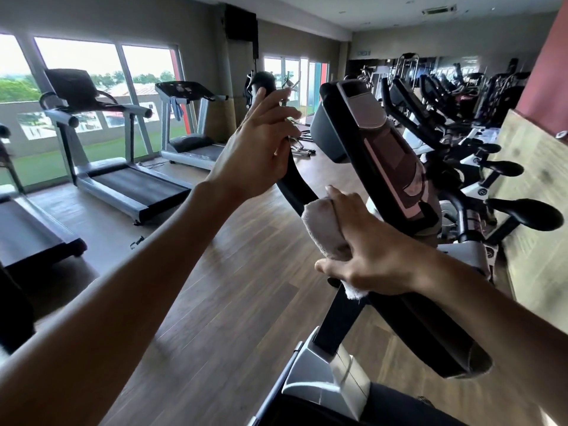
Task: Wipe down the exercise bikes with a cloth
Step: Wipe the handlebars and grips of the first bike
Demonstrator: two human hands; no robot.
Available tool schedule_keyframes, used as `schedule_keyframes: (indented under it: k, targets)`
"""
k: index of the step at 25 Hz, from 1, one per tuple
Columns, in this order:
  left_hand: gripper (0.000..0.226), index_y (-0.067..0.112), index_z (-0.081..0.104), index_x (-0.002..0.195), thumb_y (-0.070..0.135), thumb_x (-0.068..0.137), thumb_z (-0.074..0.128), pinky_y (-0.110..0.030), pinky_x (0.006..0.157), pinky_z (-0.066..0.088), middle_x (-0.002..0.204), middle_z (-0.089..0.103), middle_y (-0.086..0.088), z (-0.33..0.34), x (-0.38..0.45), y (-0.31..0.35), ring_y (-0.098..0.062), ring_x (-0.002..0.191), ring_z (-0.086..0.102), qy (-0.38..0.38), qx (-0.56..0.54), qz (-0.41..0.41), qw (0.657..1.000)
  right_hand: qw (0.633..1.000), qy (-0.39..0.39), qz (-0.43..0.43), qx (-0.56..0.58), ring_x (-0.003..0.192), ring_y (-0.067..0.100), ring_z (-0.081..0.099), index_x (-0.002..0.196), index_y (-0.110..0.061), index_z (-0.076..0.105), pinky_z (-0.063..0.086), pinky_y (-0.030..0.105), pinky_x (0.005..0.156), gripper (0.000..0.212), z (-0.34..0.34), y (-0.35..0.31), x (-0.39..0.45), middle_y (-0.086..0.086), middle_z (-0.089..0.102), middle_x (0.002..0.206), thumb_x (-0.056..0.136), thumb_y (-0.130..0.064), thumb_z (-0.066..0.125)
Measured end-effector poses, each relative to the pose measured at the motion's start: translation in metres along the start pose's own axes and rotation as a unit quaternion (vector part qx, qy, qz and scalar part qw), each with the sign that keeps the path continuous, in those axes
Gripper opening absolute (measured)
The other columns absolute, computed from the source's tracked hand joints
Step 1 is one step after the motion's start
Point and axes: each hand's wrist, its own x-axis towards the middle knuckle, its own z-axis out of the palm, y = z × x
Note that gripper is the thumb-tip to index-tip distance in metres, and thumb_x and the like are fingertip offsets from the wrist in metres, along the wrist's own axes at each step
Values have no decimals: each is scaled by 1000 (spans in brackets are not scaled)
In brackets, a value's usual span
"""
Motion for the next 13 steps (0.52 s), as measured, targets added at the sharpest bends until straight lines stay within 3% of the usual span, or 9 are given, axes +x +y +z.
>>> schedule_keyframes:
  k: [3, 5, 8, 10, 11, 12, 13]
  targets:
    - [42, 0, 75, 95, 13, 89, 36, -63, 123, 19, 117, 69, -16, 3, 3, 5, -40, 140, 45, 11, -2, -11, 1000, 1000, 8, -4, 19, 139, 26, 41, 159, -27, -2, 35, 35, 113, 96, -4, 2, -6, -5, 19, 154, 94, -45, 66]
    - [38, 1, 75, 94, 12, 90, 39, -66, 120, 20, 113, 71, -15, 6, 3, 2, -40, 140, 45, 24, -13, -10, 1000, 995, 77, -28, 51, 138, 21, 42, 159, -26, 6, 34, 25, 110, 87, -7, 2, -7, 0, 26, 156, 97, -34, 66]
    - [31, 5, 75, 96, 10, 90, 45, -62, 122, 20, 107, 72, -11, 8, -1, 11, -39, 135, 51, 23, -20, -21, 999, 971, 204, -35, 117, 124, 20, 57, 155, -21, 12, 48, 33, 107, 84, -36, 15, -21, 13, 38, 151, 94, -19, 70]
    - [27, 8, 76, 98, 10, 90, 49, -51, 124, 21, 108, 72, -8, 16, -11, 33, -36, 129, 55, 10, -34, -22, 999, 967, 212, -14, 137, 95, 7, 66, 135, -21, 23, 54, 19, 85, 65, -60, 30, -42, 10, 55, 128, 91, -27, 71]
    - [26, 9, 76, 98, 11, 89, 51, -44, 124, 21, 109, 72, -6, 23, -18, 47, -33, 128, 56, -3, -45, -28, 999, 974, 181, -5, 138, 87, 1, 66, 127, -24, 28, 53, 14, 76, 60, -62, 36, -53, 3, 59, 118, 88, -37, 71]
    - [26, 11, 76, 98, 14, 89, 52, -41, 123, 21, 109, 73, -3, 31, -26, 63, -30, 126, 57, -19, -50, -36, 998, 980, 139, 5, 145, 91, -3, 66, 123, -27, 33, 51, 12, 75, 58, -53, 39, -66, -2, 60, 115, 83, -49, 69]
    - [26, 14, 77, 96, 17, 88, 53, -42, 121, 22, 106, 74, 0, 39, -34, 77, -28, 122, 59, -31, -40, -46, 998, 984, 104, 7, 144, 103, -6, 63, 125, -29, 39, 51, 14, 83, 60, -37, 42, -79, -5, 59, 122, 81, -60, 65]
